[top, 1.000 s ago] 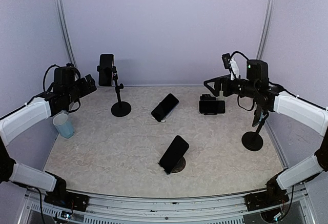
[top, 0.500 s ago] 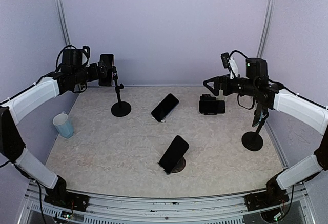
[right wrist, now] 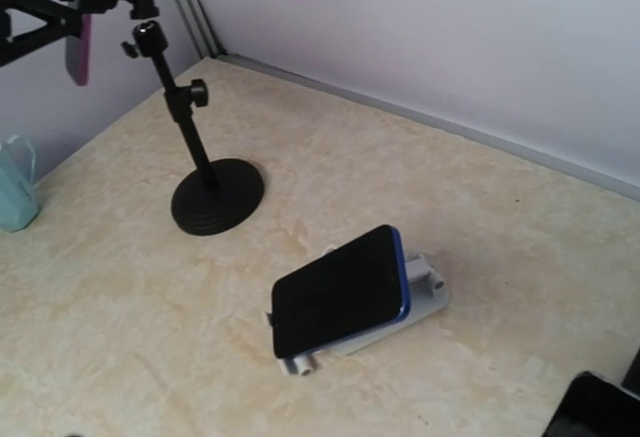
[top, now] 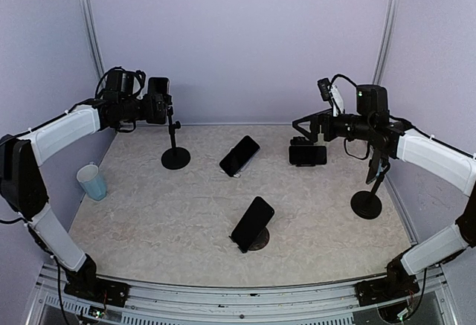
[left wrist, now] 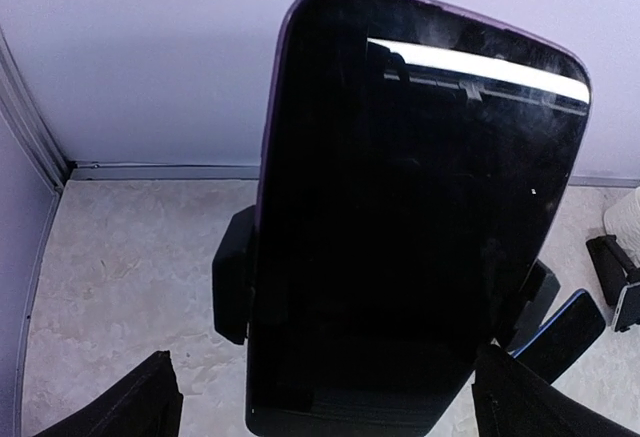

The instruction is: Remove the phone from the phone stand

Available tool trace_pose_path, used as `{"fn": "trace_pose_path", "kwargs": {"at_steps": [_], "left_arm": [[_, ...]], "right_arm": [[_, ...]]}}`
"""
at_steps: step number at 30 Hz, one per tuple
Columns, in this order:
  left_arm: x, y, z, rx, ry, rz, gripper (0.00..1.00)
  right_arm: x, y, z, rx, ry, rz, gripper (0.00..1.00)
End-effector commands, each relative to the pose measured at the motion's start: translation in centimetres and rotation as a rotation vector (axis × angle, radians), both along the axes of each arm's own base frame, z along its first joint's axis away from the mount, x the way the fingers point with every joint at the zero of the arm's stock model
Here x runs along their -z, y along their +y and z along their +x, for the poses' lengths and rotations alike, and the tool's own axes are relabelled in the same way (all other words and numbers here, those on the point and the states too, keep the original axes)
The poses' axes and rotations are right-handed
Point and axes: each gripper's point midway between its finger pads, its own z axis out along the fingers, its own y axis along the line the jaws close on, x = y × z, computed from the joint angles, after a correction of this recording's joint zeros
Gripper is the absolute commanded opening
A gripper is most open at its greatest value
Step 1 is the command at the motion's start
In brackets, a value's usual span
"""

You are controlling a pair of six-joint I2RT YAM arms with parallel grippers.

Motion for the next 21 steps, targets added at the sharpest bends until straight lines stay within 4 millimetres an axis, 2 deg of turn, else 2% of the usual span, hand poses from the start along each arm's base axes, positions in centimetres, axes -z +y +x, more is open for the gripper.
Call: {"fn": "trace_pose_path", "kwargs": {"at_steps": [1, 13, 21], "left_arm": [[0.3, -1.0, 0.2, 0.039, 0.010, 0.031, 0.99], [-0.6, -1.1, -1.0, 0.069, -0.022, 0.026, 0.99], [-0.1, -0.9, -0.5, 0.057, -0.011, 0.049, 0.99]], "right_arm": [[-0.9, 0.2, -0.5, -0.026, -0.028, 0.019, 1.00], [-0.6, 0.5, -0.4, -0.044, -0.019, 0.028, 1.00], [-0.6, 0.7, -0.3, -0.050, -0.017, 0.033, 1.00]]}}
